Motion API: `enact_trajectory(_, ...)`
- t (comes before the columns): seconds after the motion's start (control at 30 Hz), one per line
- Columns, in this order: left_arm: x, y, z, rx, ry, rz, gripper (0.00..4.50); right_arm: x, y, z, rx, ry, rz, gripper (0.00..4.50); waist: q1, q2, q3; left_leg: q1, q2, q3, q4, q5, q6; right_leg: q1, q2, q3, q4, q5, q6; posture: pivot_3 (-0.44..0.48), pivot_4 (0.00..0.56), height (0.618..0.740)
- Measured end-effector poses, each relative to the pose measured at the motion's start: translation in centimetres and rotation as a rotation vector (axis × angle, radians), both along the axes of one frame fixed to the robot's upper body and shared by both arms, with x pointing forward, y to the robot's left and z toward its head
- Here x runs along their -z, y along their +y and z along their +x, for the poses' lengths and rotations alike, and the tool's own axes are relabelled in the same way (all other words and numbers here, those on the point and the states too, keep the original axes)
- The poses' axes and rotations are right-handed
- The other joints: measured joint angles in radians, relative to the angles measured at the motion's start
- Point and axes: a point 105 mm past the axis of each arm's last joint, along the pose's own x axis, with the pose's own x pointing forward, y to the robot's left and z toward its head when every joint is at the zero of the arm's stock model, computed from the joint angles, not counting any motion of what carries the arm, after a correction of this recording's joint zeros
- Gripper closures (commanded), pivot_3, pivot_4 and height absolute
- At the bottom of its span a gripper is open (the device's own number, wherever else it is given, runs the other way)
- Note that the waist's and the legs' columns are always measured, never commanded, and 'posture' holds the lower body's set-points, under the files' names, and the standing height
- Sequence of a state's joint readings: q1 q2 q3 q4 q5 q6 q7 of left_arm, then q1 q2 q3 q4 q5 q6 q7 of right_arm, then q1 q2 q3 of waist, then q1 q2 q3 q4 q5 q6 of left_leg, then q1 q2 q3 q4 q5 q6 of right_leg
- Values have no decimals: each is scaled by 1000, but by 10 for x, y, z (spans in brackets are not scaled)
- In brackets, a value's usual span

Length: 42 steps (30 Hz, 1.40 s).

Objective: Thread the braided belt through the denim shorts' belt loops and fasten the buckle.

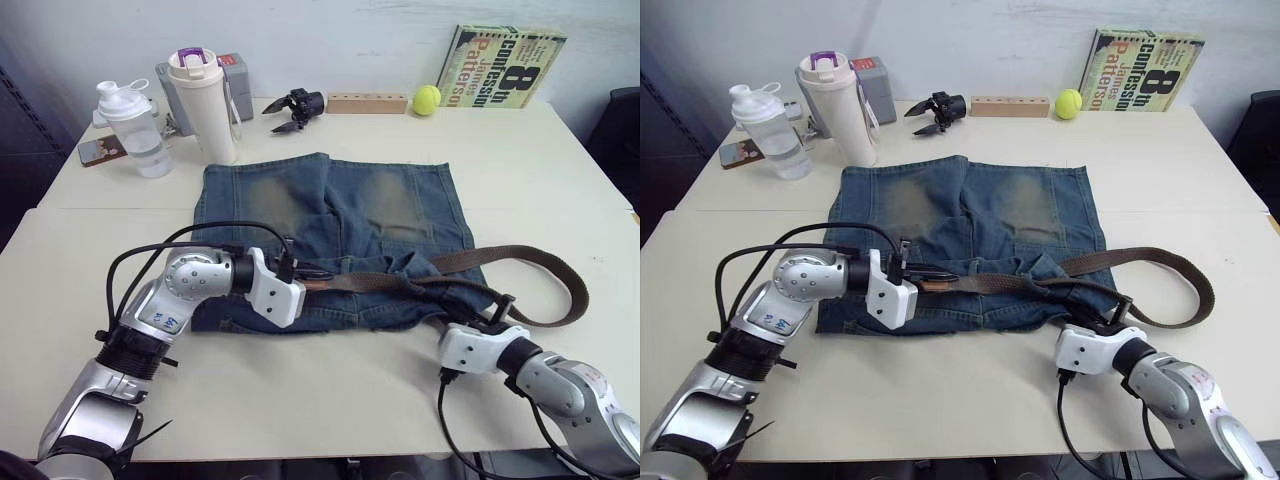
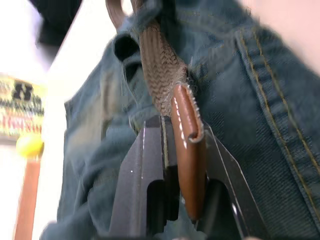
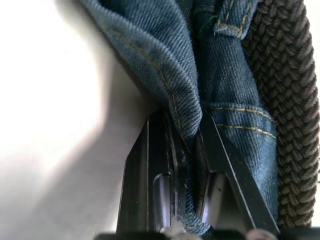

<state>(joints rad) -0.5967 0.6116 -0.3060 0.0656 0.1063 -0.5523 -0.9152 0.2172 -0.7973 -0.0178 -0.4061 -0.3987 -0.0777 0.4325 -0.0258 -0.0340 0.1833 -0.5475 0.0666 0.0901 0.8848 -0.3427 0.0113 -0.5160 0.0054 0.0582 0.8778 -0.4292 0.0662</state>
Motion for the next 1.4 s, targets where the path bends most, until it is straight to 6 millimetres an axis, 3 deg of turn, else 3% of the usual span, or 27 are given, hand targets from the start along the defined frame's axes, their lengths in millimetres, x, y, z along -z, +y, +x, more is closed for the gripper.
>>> enact_trajectory(0.23, 4, -8, -3, 32, 17, -5, 4500, -6, -29, 7, 93, -18, -35, 4438, -2, 6, 0, 0, 0, 1, 7, -4, 2, 0, 0, 1, 5, -3, 1, 0, 150, 657)
enact_trajectory(0.5, 2, -13, -2, 38, 20, -23, 4500, -7, -31, 5, 105, 5, -15, 4438, -2, 7, 0, 0, 0, 1, 9, -5, 1, -1, 0, 2, 8, -5, 1, 0, 150, 657)
enact_trajectory(0.6, 2, -14, -2, 40, 21, -27, 4500, -6, -28, 1, 123, 55, 60, 3314, -2, 7, 0, 0, 0, 1, 9, -5, 1, -1, 1, 2, 9, -5, 1, 0, 150, 657)
enact_trajectory(0.77, 1, -18, -2, 47, 24, -50, 4500, -21, -33, -8, 236, 211, 370, 991, -4, 8, 0, 1, 0, 2, 9, -5, 1, 0, 0, 2, 12, -5, 1, 0, 150, 657)
enact_trajectory(0.9, -3, -23, -3, 59, 3, -97, 4500, -36, -38, -34, 315, 511, 707, 991, -4, 9, 0, 2, 1, 1, 9, -6, 0, 1, 1, 2, 12, -6, 0, 0, 150, 657)
enact_trajectory(1.0, -8, -24, -2, 65, -23, -146, 4500, -49, -19, -49, 247, 704, 958, 991, -6, 9, 0, 3, 2, 1, 9, -6, 0, 1, 1, 2, 12, -6, -1, 0, 150, 657)
enact_trajectory(1.1, -15, -24, -3, 79, -61, -196, 4500, -57, 19, -55, 102, 896, 1223, 991, -8, 8, 0, 1, 2, 1, 11, -7, 0, 0, 2, 1, 13, -7, -2, 0, 150, 657)
enact_trajectory(1.2, -18, -24, -6, 91, -70, -226, 4500, -69, 52, -40, 70, 1006, 1613, 991, -15, 9, 0, -2, 2, -2, 16, -8, 1, -1, 4, 0, 13, -8, 0, 0, 150, 657)
enact_trajectory(1.4, -18, -26, -9, 105, -86, -243, 4500, -59, 79, -12, 252, 1068, 2012, 991, -18, 10, 0, -4, 1, -3, 14, -9, 1, -1, 2, 1, 12, -7, 5, 0, 150, 657)
